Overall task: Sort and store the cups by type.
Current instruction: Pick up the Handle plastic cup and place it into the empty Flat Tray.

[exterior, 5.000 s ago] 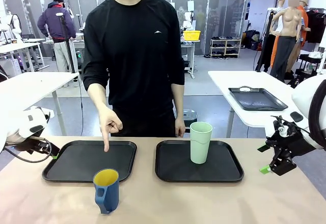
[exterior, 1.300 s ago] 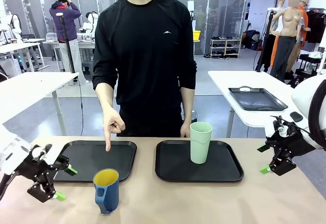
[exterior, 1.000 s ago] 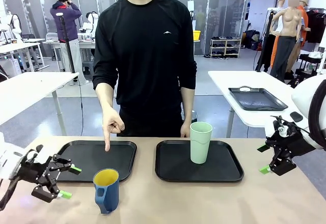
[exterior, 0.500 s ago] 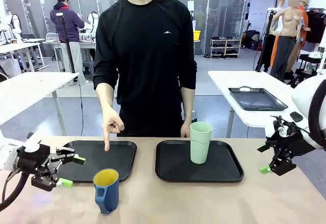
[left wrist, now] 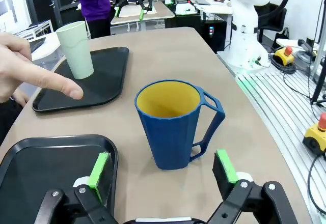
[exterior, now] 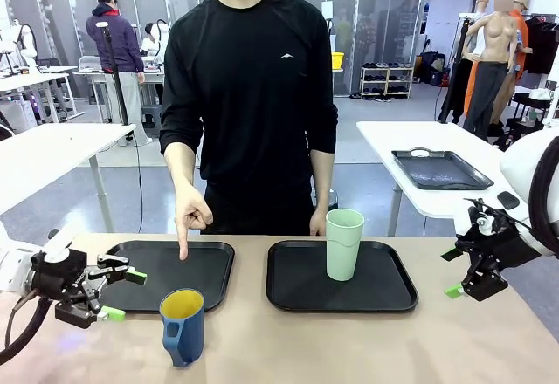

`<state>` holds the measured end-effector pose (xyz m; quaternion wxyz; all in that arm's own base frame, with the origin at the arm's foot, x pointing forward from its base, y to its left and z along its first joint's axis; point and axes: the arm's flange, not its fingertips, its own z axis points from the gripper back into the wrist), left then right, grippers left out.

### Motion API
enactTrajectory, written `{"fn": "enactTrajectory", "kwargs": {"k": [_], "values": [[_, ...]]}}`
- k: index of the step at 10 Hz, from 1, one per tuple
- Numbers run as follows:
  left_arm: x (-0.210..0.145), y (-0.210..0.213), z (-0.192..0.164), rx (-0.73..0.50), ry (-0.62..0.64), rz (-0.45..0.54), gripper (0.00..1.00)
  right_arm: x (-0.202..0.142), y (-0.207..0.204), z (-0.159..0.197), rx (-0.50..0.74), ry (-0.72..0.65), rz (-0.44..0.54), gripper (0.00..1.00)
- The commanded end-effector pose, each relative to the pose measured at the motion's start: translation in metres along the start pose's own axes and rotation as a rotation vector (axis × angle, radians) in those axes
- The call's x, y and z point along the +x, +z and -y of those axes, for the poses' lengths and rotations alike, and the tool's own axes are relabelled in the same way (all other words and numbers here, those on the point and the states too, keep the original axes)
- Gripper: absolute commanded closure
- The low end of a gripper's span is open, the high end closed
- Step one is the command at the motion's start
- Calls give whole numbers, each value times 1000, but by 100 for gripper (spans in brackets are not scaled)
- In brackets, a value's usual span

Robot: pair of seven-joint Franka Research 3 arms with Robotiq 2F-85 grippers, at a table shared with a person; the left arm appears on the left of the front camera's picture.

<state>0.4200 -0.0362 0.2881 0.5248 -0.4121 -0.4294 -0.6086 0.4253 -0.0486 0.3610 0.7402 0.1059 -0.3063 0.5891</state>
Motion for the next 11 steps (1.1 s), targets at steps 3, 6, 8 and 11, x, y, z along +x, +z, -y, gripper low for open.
{"fn": "enactTrajectory", "kwargs": {"k": [3,6,8,11], "values": [[1,0,4,-1,-11,4,0,1,0,1,5,3,-3,0],[-2,-4,-22,-46,-22,-33,0,1,0,1,5,3,-3,0],[1,-14,-35,-56,-23,-74,0,1,0,1,5,3,-3,0],[1,-31,-52,-105,-15,-95,0,1,0,1,5,3,-3,0]]}}
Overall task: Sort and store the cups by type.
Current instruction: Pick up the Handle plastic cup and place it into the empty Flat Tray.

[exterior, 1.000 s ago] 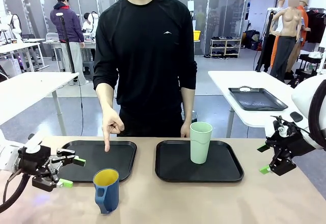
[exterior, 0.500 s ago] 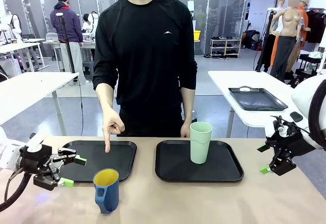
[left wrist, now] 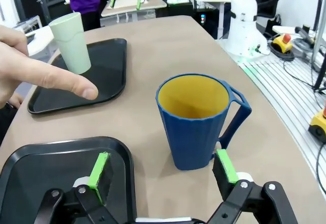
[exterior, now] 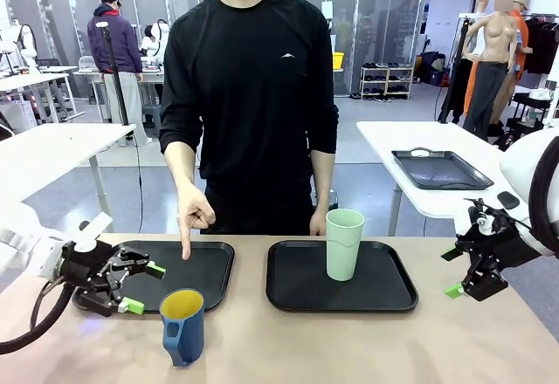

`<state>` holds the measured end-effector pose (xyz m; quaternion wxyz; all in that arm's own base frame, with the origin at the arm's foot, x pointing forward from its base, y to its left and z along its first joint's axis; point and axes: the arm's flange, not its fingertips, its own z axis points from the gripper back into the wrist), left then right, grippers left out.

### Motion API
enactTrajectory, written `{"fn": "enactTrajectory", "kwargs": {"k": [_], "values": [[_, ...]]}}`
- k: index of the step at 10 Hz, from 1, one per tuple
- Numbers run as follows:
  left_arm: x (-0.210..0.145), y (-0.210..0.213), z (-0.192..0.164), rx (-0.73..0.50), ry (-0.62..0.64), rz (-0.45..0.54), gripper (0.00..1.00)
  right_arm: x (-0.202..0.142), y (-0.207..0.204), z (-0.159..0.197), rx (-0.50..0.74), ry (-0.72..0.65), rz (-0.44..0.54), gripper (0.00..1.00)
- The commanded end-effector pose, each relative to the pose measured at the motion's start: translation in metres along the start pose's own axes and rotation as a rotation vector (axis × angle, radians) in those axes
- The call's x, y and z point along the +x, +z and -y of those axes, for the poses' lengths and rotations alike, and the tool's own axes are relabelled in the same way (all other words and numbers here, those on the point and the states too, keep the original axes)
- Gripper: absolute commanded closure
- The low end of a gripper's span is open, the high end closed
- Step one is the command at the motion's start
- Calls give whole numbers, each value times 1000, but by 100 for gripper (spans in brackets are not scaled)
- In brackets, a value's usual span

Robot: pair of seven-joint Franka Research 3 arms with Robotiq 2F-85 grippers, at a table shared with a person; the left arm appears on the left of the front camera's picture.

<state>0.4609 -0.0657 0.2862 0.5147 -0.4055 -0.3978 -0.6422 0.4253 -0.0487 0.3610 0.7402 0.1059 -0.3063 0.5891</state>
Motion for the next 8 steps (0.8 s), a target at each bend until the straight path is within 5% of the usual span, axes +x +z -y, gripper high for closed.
{"fn": "enactTrajectory", "kwargs": {"k": [1,8], "values": [[-2,-10,-9,-59,22,-41,0,1,0,1,5,3,-3,0],[-20,-40,1,-85,32,4,0,1,0,1,5,3,-3,0]]}}
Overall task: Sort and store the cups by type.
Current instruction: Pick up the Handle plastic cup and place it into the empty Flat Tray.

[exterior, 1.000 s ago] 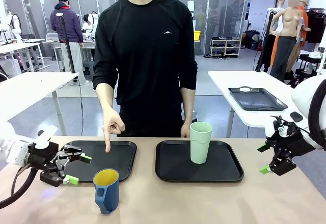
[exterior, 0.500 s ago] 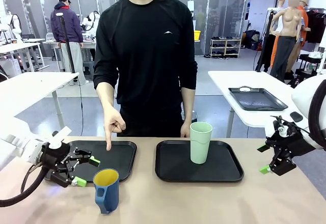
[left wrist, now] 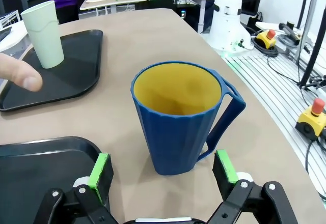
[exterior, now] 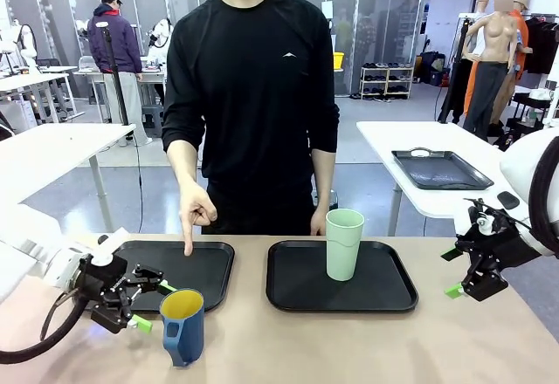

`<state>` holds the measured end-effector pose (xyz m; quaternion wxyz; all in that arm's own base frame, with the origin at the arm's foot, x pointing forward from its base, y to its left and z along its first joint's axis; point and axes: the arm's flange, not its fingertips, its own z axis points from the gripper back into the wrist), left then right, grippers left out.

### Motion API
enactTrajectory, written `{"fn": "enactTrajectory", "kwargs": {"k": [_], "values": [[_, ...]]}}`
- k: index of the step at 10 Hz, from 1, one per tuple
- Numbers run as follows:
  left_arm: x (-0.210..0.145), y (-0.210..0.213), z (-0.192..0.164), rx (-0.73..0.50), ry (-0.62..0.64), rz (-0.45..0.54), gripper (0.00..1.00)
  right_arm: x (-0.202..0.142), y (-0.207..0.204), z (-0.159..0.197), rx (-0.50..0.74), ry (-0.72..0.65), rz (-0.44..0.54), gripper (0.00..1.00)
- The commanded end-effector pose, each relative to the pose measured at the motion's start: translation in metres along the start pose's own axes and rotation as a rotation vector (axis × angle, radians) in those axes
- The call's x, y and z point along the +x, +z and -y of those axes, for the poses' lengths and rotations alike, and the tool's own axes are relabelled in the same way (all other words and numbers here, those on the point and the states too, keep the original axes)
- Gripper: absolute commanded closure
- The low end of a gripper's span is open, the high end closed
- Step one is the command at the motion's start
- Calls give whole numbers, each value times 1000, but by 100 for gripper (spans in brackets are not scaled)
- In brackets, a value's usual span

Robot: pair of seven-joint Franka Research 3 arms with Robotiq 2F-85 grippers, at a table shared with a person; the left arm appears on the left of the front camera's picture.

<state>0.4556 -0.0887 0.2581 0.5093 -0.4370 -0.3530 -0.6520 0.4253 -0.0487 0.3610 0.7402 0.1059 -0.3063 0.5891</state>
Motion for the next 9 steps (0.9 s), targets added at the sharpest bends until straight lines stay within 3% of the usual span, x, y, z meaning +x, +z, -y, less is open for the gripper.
{"fn": "enactTrajectory", "kwargs": {"k": [1,9], "values": [[-3,-13,-4,-3,-11,31,0,1,0,1,5,3,-3,0],[-15,-30,-7,-73,0,153,0,1,0,1,5,3,-3,0]]}}
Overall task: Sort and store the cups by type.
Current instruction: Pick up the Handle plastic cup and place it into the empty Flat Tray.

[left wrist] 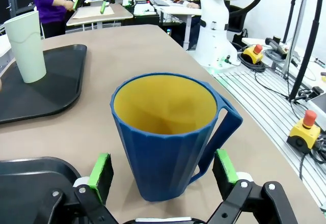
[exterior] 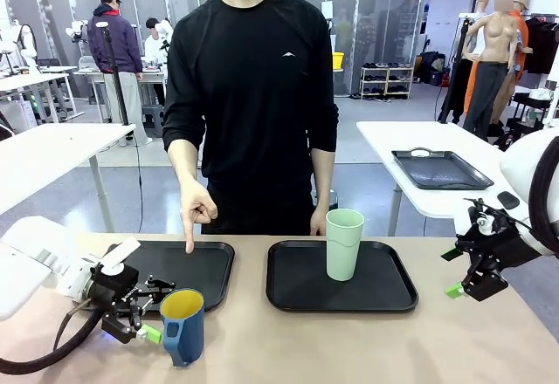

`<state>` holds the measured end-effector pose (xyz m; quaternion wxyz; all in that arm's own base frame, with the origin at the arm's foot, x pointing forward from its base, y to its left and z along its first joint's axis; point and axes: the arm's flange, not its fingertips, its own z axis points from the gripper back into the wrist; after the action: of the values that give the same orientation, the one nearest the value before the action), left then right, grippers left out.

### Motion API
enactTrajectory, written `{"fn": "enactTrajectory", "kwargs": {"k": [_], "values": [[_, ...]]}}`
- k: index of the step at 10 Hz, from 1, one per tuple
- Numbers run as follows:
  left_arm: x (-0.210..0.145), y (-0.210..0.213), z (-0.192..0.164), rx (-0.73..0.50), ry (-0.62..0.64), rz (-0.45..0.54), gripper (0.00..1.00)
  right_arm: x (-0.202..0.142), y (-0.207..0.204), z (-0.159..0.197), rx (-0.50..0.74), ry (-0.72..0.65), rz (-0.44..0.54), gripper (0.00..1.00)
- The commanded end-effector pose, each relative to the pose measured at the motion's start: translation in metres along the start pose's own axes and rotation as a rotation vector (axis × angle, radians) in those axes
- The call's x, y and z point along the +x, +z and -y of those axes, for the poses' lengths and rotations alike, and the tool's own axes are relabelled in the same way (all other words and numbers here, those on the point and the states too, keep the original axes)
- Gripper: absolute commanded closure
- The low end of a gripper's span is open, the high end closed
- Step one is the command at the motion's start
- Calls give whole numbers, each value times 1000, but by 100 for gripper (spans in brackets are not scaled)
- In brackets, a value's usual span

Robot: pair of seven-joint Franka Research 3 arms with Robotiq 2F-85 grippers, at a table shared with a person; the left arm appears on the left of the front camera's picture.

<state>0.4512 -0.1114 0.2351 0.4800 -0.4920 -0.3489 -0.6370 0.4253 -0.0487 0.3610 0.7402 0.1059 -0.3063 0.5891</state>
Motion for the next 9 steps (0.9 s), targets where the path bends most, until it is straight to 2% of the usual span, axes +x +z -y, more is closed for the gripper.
{"fn": "enactTrajectory", "kwargs": {"k": [1,9], "values": [[-4,-3,-7,-5,-21,51,0,1,0,1,5,3,-3,0],[-12,-27,-13,-42,-10,45,0,1,0,1,5,3,-3,0]]}}
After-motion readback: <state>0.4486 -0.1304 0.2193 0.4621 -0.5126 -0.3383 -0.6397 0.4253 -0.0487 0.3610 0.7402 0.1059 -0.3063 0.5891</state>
